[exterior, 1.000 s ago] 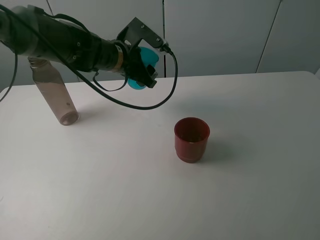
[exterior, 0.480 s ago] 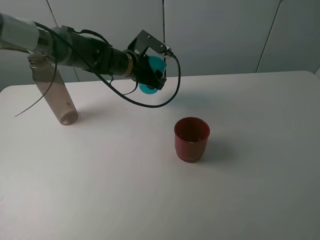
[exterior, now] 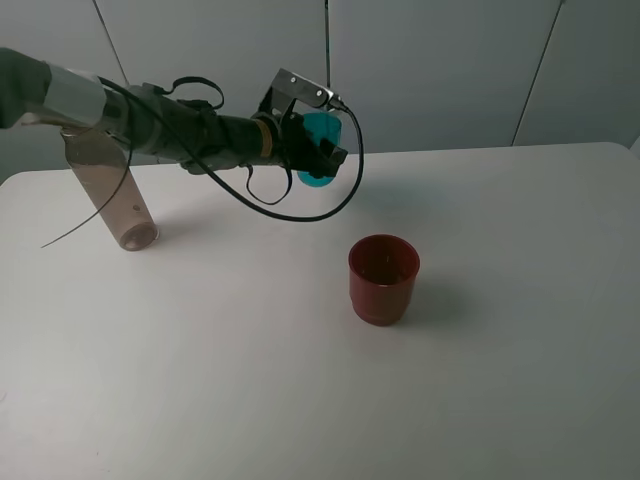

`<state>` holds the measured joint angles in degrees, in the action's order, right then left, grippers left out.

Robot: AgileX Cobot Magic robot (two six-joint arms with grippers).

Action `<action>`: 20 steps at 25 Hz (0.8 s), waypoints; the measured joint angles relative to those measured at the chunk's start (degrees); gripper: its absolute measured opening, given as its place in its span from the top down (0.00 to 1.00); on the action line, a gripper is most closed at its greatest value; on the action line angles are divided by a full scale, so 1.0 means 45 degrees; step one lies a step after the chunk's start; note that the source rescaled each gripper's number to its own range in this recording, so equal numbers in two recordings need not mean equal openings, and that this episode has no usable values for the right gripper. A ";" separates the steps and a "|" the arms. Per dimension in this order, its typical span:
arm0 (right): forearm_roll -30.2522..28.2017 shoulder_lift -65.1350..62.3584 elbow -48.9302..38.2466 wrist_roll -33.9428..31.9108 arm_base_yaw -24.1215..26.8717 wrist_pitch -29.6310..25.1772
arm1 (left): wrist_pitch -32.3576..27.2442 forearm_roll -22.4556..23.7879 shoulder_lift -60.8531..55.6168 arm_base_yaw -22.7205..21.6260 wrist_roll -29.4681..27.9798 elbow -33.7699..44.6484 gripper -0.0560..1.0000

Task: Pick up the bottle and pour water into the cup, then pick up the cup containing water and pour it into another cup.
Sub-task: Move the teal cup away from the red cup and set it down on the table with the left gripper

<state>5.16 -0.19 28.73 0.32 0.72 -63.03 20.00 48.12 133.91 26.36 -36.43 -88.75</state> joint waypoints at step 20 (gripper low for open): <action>0.0000 0.0000 0.0000 -0.0072 0.0000 0.0000 | 0.1453 -0.1742 0.1376 0.0000 0.0809 -0.0009 0.85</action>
<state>5.16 -0.19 28.73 0.00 0.72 -63.03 26.54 40.28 140.10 26.36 -32.79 -88.79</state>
